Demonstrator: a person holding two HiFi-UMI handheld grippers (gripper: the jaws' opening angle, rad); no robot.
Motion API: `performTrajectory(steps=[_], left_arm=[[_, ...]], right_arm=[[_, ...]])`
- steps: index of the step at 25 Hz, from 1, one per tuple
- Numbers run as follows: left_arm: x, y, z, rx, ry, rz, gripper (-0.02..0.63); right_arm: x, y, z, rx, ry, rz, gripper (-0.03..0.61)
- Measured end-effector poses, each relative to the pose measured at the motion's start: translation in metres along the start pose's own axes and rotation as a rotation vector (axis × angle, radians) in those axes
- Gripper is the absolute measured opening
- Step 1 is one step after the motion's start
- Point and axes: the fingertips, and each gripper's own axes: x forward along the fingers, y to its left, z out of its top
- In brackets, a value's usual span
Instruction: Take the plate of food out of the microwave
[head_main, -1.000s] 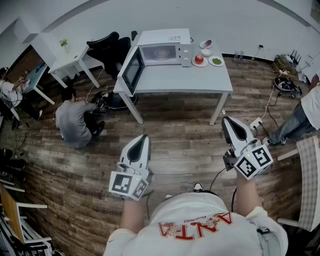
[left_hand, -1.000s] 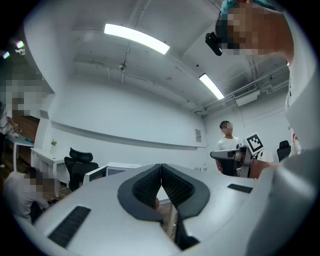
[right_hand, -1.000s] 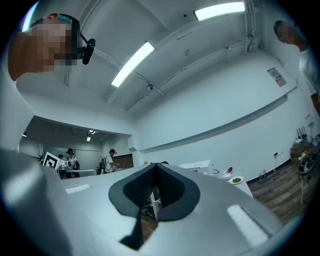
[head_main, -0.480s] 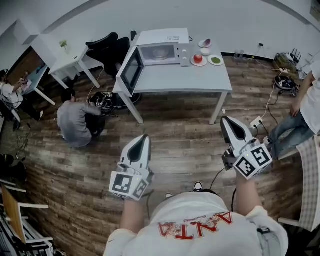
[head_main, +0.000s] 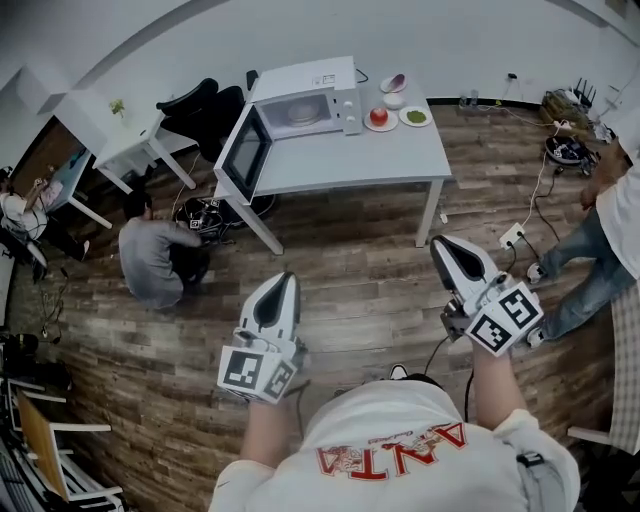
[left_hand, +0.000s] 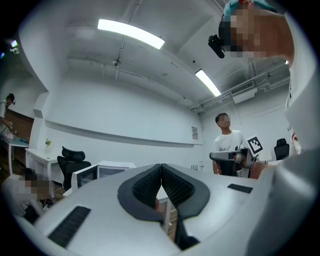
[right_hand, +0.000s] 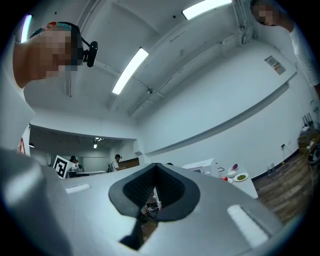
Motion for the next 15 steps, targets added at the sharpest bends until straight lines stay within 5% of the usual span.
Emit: performTrajectory(steps=[10, 15], left_arm=[[0.043, -0.033, -0.031, 0.009, 0.101, 0.041, 0.009], [0.072, -0.024, -0.038, 0.020, 0.094, 0.016, 0.009]], right_arm=[[-0.018, -0.071, -0.033, 0.169, 0.012, 0.026, 0.002], [0.001, -0.088, -0.041, 0.143, 0.006, 0.034, 0.002]])
